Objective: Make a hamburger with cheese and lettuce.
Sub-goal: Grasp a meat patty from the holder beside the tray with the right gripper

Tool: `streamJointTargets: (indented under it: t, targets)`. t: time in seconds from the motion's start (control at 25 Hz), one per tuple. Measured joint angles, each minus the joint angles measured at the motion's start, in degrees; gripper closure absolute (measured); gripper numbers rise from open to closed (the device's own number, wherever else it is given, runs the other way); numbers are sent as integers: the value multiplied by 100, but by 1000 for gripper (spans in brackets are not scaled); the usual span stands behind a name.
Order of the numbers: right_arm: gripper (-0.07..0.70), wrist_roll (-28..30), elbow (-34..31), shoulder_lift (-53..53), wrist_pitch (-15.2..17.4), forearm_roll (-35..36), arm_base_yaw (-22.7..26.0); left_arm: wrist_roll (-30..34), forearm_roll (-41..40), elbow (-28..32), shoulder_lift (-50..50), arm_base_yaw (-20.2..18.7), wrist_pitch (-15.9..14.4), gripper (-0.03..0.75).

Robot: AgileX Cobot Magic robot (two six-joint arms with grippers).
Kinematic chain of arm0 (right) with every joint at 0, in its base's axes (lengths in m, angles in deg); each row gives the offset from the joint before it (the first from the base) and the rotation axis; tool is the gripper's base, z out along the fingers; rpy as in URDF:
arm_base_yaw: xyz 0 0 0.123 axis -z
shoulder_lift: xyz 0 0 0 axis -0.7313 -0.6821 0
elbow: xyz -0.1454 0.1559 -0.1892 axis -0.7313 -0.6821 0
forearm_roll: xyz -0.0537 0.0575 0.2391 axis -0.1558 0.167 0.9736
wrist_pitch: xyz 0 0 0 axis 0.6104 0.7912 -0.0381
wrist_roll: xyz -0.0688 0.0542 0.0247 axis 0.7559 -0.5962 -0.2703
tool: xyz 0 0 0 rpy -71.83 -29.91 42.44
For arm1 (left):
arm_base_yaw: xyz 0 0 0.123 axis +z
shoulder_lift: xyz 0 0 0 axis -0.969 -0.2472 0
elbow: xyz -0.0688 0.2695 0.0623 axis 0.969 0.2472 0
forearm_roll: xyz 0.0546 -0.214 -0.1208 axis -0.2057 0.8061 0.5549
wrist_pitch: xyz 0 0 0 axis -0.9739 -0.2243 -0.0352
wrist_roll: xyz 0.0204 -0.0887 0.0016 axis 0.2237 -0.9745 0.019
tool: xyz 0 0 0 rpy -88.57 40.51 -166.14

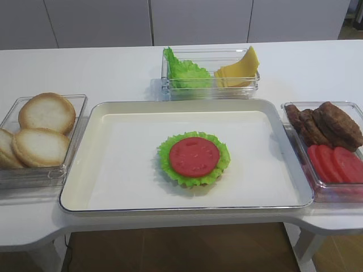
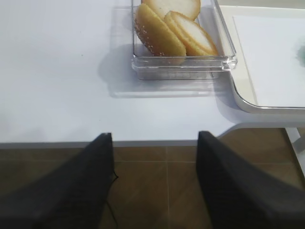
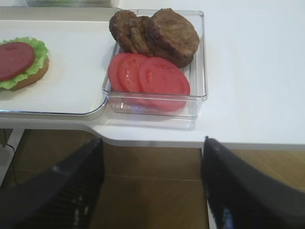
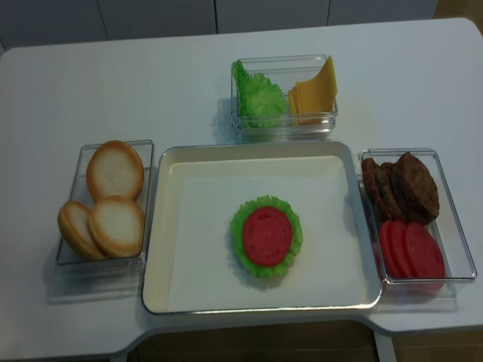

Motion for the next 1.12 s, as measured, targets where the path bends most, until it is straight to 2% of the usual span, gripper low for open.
streamJointTargets:
  t: [1.12]
  targets:
    - [152, 0, 0, 0, 0, 0, 0, 0, 0, 0, 0, 0, 0, 300]
